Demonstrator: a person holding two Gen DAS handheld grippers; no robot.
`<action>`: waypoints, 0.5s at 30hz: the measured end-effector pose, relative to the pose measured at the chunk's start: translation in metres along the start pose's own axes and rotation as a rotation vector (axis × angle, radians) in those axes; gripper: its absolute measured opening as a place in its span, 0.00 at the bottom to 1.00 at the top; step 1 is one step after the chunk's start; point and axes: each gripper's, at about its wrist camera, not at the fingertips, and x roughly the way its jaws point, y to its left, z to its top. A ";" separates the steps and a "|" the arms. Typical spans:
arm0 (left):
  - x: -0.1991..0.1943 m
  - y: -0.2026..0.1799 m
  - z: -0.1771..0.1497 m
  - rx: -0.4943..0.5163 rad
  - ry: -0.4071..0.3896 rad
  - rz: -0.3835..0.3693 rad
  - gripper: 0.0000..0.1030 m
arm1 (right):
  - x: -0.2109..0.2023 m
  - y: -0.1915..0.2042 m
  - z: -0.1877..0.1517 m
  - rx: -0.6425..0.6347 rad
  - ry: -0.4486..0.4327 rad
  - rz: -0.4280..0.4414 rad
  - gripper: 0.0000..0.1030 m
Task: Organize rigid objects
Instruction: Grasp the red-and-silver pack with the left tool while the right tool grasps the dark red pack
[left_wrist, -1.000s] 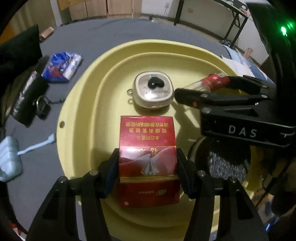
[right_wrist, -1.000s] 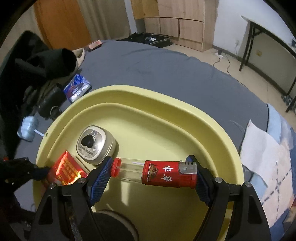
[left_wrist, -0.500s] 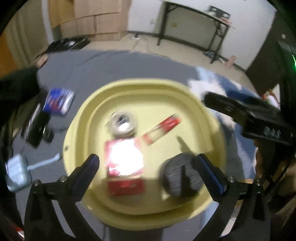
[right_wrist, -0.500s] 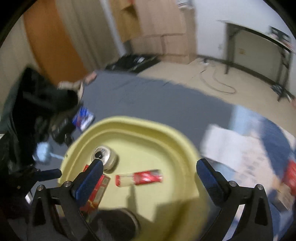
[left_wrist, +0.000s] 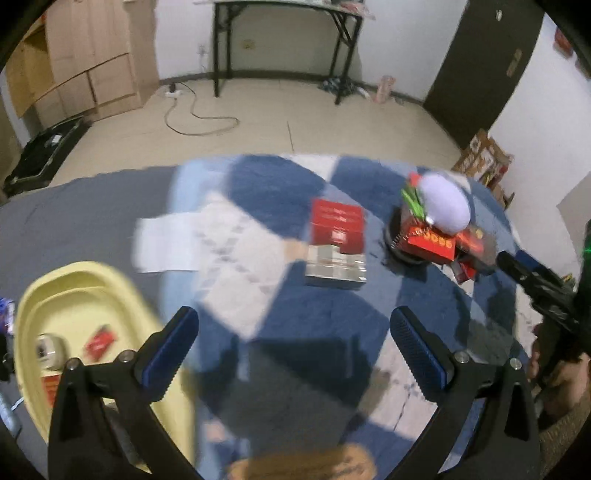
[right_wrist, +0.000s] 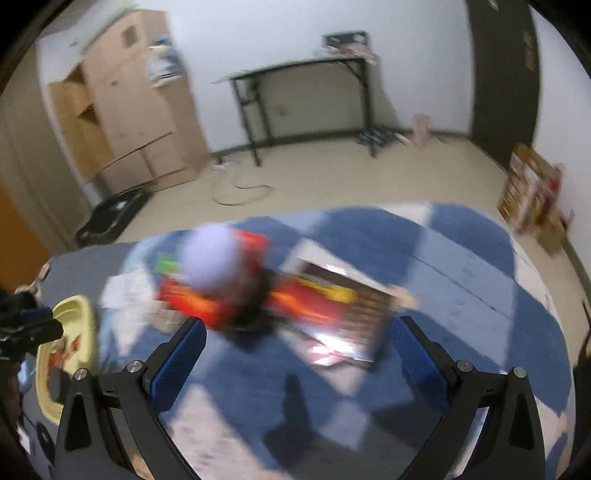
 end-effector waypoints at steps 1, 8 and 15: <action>0.012 -0.009 -0.001 0.015 0.011 0.016 1.00 | 0.005 0.000 0.001 -0.001 -0.001 0.015 1.00; 0.070 -0.029 0.006 0.043 0.050 0.046 1.00 | 0.023 -0.061 0.004 -0.108 -0.011 0.088 1.00; 0.103 -0.037 0.025 0.051 0.041 0.047 0.99 | 0.044 -0.088 0.011 -0.152 -0.028 0.205 1.00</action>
